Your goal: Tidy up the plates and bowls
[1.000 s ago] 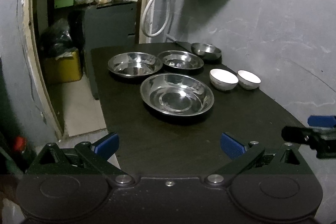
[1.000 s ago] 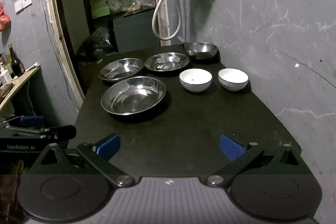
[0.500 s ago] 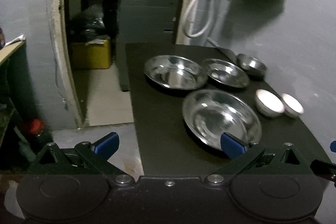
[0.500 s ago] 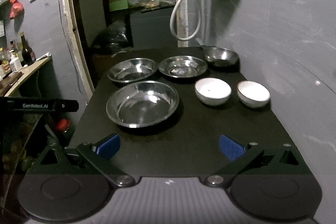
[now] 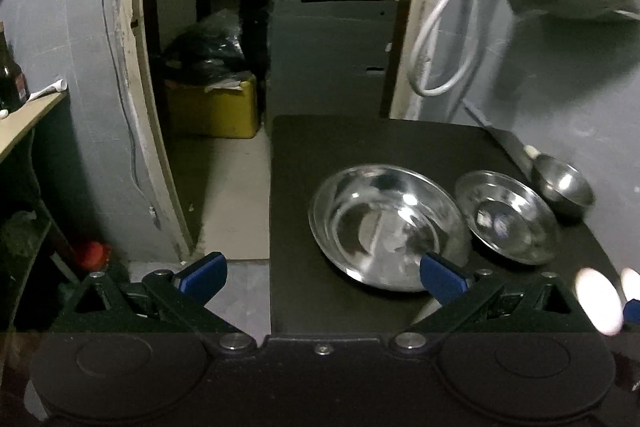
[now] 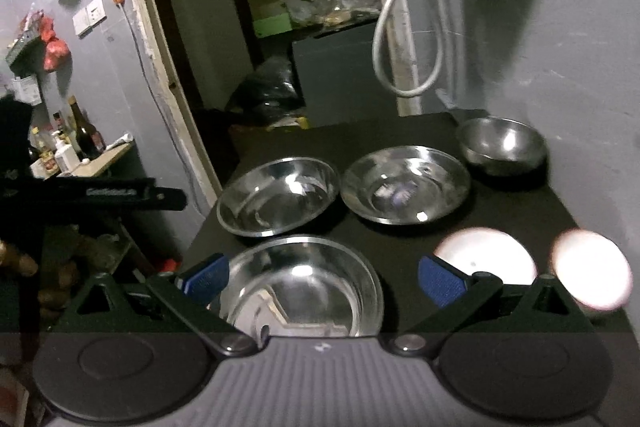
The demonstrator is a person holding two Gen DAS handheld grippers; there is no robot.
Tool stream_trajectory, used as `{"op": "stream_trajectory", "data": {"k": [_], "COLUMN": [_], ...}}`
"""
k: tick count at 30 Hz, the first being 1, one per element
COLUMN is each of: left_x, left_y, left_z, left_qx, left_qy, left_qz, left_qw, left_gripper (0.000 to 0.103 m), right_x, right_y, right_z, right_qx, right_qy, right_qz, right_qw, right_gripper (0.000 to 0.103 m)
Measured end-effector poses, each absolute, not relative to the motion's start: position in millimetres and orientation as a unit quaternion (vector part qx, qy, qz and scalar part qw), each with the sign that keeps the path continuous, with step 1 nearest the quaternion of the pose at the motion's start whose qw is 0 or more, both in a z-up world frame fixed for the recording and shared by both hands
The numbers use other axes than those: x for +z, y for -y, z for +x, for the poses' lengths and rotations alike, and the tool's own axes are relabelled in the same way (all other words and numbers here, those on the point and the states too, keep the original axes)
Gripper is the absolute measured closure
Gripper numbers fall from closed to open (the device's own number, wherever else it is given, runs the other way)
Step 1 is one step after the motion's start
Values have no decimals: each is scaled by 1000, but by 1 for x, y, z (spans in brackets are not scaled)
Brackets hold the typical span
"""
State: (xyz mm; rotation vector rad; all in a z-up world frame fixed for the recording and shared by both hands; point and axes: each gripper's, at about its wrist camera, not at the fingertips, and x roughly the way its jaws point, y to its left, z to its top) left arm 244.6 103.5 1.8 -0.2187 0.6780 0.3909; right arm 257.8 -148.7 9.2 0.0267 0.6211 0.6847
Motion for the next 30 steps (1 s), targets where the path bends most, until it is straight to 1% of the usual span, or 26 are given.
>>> {"op": "stream_trajectory", "data": {"k": [4, 9, 10, 12, 14, 15, 17, 22, 23, 25, 27, 28, 29, 30], "left_x": [-3, -18, -21, -24, -27, -29, -32, -38, -39, -40, -41, -42, -44, -45], "left_y": [-122, -144, -148, -155, -161, -164, -167, -171, -171, -172, -172, -172, -172, -173], "left_z": [277, 309, 313, 320, 324, 327, 331, 338, 339, 339, 340, 341, 341, 343], "left_qx": [188, 170, 167, 158, 149, 144, 133, 124, 123, 120, 117, 116, 115, 113], "left_qy": [-348, -373, -380, -384, -385, -385, -390, -396, -397, -398, -400, -402, -405, -408], "left_qz": [-117, -128, -130, -136, -145, -151, -160, -166, -168, -171, -174, -176, -176, -177], "left_qw": [911, 903, 900, 899, 899, 899, 897, 894, 894, 893, 892, 891, 890, 888], "left_gripper": [1, 1, 1, 1, 2, 6, 10, 18, 20, 26, 33, 35, 38, 47], "right_x": [2, -5, -7, -10, -13, -14, -16, -22, -22, -24, -26, -28, -30, -33], "right_y": [130, 113, 109, 103, 95, 91, 84, 67, 64, 60, 56, 54, 52, 51], "right_z": [287, 317, 320, 328, 334, 337, 340, 350, 352, 356, 360, 362, 364, 366], "right_qx": [340, 345, 344, 343, 349, 350, 352, 342, 341, 337, 332, 329, 328, 326], "right_qy": [-305, -328, -333, -345, -350, -351, -355, -365, -366, -369, -375, -379, -383, -387], "right_qz": [17, 53, 60, 76, 79, 77, 76, 76, 76, 74, 72, 71, 71, 73], "right_qw": [890, 878, 876, 871, 866, 865, 863, 863, 863, 863, 863, 862, 861, 860], "right_gripper": [0, 1, 2, 8, 12, 15, 17, 22, 24, 29, 38, 40, 45, 51]}}
